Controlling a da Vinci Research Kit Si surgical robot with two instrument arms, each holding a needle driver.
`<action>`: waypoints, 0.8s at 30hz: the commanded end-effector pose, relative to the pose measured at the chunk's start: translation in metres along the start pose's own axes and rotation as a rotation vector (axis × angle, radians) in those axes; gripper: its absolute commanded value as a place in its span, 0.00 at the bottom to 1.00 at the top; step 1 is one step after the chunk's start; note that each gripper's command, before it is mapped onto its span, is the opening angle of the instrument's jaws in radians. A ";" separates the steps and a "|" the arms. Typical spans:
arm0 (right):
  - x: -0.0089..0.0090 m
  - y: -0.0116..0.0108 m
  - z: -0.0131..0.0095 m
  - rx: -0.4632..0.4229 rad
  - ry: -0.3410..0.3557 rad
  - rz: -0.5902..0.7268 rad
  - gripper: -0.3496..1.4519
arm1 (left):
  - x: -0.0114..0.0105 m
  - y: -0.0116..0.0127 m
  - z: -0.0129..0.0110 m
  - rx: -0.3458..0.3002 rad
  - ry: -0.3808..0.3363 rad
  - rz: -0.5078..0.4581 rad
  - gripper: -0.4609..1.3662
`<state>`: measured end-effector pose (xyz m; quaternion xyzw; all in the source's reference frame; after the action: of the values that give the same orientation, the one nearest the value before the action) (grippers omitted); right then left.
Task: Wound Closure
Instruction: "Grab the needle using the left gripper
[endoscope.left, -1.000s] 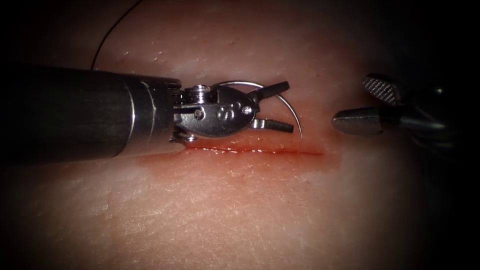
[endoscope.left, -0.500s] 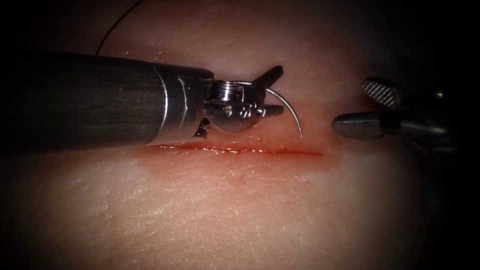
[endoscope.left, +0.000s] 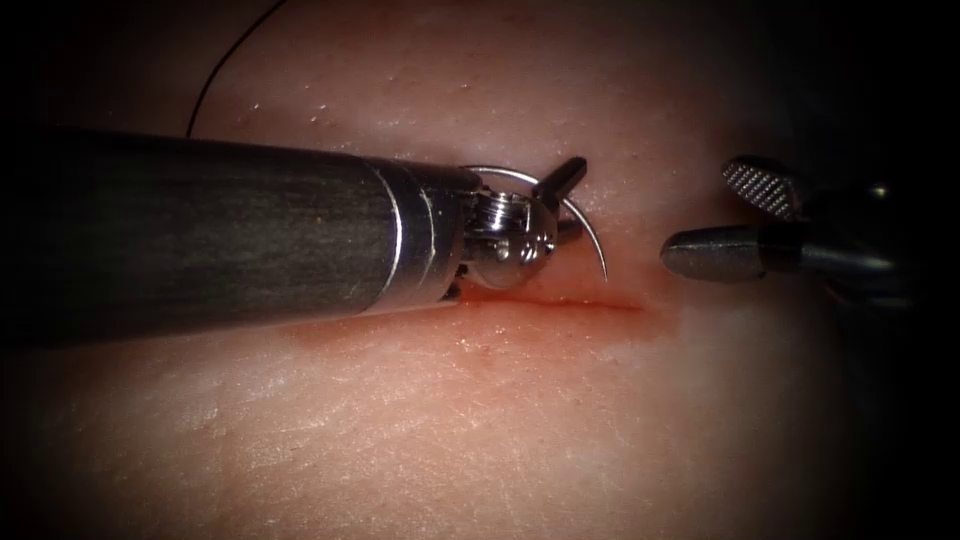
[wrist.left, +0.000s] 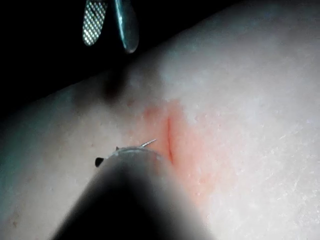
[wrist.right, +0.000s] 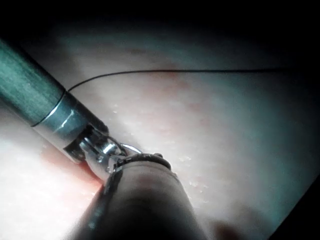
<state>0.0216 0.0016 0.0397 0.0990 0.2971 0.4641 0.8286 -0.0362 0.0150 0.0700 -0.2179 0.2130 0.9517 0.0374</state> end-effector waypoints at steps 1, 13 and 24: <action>0.0001 0.0000 0.0000 0.003 -0.001 0.001 0.67 | 0.0000 0.0002 0.0002 -0.006 -0.005 0.001 0.16; 0.0003 0.0003 0.0004 -0.001 0.001 0.011 0.61 | -0.0014 -0.0013 -0.0013 -0.101 0.171 0.121 0.06; 0.0017 0.0010 0.0022 0.004 0.007 0.039 0.76 | -0.0013 -0.0029 -0.0052 -0.248 0.450 0.221 0.06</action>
<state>0.0229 0.0040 0.0414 0.1037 0.2975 0.4820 0.8176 -0.0325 0.0153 0.0648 -0.4074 0.1213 0.8937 -0.1439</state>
